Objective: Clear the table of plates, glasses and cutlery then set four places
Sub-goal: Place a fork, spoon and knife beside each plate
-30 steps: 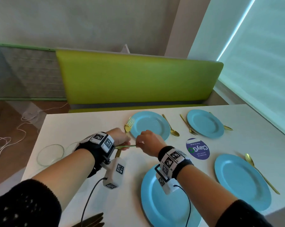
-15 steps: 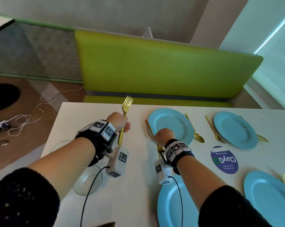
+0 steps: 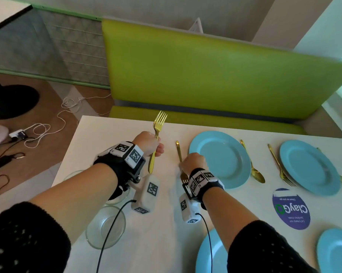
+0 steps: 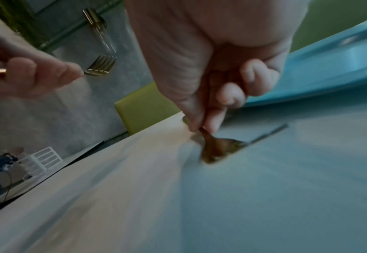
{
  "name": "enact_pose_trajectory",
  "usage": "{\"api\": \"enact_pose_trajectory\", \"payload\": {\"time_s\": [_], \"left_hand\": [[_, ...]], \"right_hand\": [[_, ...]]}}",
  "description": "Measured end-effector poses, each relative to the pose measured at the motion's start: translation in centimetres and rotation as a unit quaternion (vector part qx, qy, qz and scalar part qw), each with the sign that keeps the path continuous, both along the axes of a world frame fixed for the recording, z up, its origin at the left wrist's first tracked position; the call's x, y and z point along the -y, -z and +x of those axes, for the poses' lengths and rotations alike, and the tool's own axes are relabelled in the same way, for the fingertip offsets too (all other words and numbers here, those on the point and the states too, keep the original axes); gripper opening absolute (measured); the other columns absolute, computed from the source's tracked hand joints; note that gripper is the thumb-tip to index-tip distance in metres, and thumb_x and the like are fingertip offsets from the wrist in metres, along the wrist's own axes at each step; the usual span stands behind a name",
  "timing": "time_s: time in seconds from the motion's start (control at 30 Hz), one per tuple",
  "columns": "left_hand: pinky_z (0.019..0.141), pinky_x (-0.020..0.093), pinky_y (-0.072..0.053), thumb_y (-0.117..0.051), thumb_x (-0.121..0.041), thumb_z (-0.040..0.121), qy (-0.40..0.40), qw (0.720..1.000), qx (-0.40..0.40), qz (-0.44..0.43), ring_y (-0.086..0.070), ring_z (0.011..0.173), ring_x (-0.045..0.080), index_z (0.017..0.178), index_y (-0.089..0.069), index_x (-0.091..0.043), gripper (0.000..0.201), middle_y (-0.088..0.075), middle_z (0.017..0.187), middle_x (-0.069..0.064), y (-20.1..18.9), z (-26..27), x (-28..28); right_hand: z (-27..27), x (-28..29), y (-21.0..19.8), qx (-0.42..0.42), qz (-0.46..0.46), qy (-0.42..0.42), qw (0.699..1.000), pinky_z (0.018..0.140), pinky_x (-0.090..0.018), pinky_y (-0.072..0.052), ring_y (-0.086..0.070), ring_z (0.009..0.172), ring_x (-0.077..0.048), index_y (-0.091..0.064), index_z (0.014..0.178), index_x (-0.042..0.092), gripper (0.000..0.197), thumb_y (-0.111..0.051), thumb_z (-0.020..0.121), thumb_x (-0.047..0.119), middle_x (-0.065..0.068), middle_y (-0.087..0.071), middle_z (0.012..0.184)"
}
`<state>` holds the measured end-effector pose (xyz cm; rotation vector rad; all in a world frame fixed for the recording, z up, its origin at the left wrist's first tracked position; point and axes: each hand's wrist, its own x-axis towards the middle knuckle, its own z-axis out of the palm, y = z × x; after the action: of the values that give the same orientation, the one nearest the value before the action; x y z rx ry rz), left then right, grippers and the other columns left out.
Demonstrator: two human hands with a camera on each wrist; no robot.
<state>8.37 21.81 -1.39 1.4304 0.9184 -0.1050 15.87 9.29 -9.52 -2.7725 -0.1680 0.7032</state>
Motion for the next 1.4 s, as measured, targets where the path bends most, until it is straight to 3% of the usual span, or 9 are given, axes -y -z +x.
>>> {"api": "enact_pose_trajectory", "payload": {"time_s": [0.37,0.77,1.1,1.27,1.33,1.4], "left_hand": [[0.055,0.023,-0.046,-0.035,-0.001,0.098,-0.011,1.0,-0.002,0.001,-0.052,0.058,0.018,0.073,-0.044,-0.008,0.027,-0.053,0.07,0.01,0.5,0.6,0.3],[0.059,0.026,-0.047,-0.036,-0.002,0.098,-0.01,1.0,-0.014,0.017,-0.054,0.06,0.018,0.076,-0.046,-0.008,0.025,-0.055,0.072,0.01,1.2,0.6,0.7],[0.058,0.026,-0.047,-0.034,0.002,0.097,-0.005,1.0,-0.015,0.027,-0.053,0.059,0.018,0.074,-0.044,-0.009,0.026,-0.054,0.071,0.011,1.2,-0.1,1.4],[0.062,0.025,-0.049,-0.04,0.0,0.096,0.013,0.999,-0.01,0.046,-0.055,0.061,0.017,0.092,-0.051,-0.003,0.013,-0.053,0.072,0.008,0.6,-1.0,2.6],[0.065,0.026,-0.051,-0.045,0.0,0.095,0.029,0.998,0.001,0.05,-0.056,0.061,0.017,0.092,-0.054,-0.002,0.01,-0.055,0.071,0.009,0.3,-1.6,3.5],[0.069,0.028,-0.053,-0.049,-0.001,0.093,0.046,0.998,0.008,0.05,-0.058,0.062,0.018,0.081,-0.056,-0.003,0.015,-0.057,0.07,0.009,0.0,-2.3,4.6]], "right_hand": [[1.6,0.2,-0.2,0.028,0.039,0.069,0.996,0.079,-0.036,-0.054,-0.065,0.095,-0.03,-0.055,0.106,0.011,0.031,-0.061,0.082,0.03,-0.01,-0.065,0.105],[1.7,0.6,0.0,0.031,0.05,0.066,0.996,0.078,-0.036,-0.052,-0.064,0.095,-0.031,-0.054,0.106,0.009,0.026,-0.056,0.087,0.027,-0.011,-0.065,0.105],[1.0,1.3,-0.9,0.029,0.071,0.06,0.995,0.075,-0.035,-0.05,-0.063,0.096,-0.03,-0.052,0.107,0.01,0.041,-0.062,0.086,0.043,-0.011,-0.064,0.106],[-0.8,2.6,-2.8,0.024,0.118,0.019,0.993,0.083,-0.036,-0.051,-0.062,0.098,-0.028,-0.056,0.109,0.011,0.038,-0.061,0.087,0.042,-0.009,-0.063,0.109],[-2.1,3.5,-3.9,0.026,0.145,-0.008,0.989,0.079,-0.032,-0.05,-0.06,0.092,-0.024,-0.058,0.107,0.012,0.036,-0.061,0.086,0.041,-0.008,-0.062,0.106],[-3.5,4.6,-5.1,0.027,0.167,-0.027,0.985,0.069,-0.026,-0.048,-0.056,0.081,-0.018,-0.06,0.105,0.012,0.036,-0.059,0.087,0.043,-0.004,-0.061,0.098]]}}
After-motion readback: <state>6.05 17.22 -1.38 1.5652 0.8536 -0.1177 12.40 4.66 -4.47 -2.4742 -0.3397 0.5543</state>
